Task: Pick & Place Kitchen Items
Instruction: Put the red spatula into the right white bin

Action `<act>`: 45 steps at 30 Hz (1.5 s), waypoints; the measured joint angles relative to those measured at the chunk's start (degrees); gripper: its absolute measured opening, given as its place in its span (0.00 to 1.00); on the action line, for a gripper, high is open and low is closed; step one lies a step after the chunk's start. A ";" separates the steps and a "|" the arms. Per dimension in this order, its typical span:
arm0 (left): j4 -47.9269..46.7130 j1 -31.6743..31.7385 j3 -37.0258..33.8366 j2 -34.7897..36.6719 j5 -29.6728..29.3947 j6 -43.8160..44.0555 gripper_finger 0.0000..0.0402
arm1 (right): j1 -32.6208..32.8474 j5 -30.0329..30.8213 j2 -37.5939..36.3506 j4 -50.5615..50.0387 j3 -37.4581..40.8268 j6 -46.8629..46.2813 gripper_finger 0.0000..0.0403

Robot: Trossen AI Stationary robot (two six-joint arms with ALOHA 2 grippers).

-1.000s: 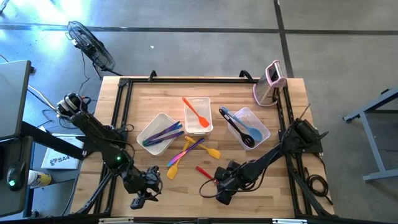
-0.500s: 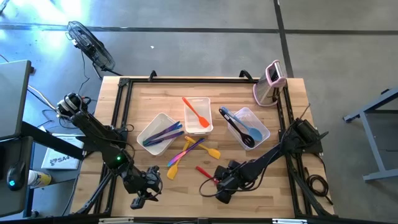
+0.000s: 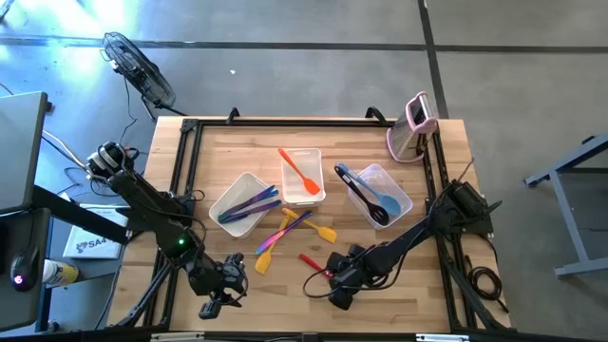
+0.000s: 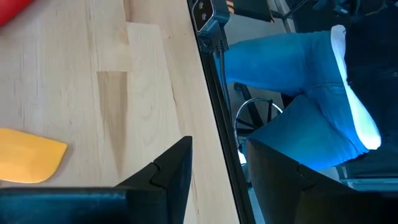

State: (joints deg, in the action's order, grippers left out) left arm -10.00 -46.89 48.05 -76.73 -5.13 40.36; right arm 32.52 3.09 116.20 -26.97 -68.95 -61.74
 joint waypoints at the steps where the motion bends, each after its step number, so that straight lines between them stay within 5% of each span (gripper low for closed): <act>1: -0.05 0.00 0.00 0.00 0.00 0.02 0.37 | -0.01 -0.16 0.00 0.09 0.00 -0.01 0.53; 16: -0.02 0.00 0.00 0.00 -0.64 0.20 0.37 | -1.14 -1.30 0.00 0.50 0.00 -2.83 0.53; 25: 0.78 0.09 0.00 -1.58 -22.65 -4.96 0.37 | -1.14 -1.52 0.00 0.65 0.00 -2.97 0.53; 36: 4.29 0.48 0.00 -3.47 -21.20 -10.35 0.37 | -0.33 12.30 -7.99 -2.00 1.38 -1.38 0.53; 45: 4.31 3.18 0.00 -3.45 -18.11 -10.14 0.37 | -0.25 5.00 -8.97 -2.74 0.87 0.24 0.53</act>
State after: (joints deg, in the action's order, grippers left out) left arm -5.69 -43.72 48.05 -80.18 -23.24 30.22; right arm 32.27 8.08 107.23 -29.71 -68.07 -61.50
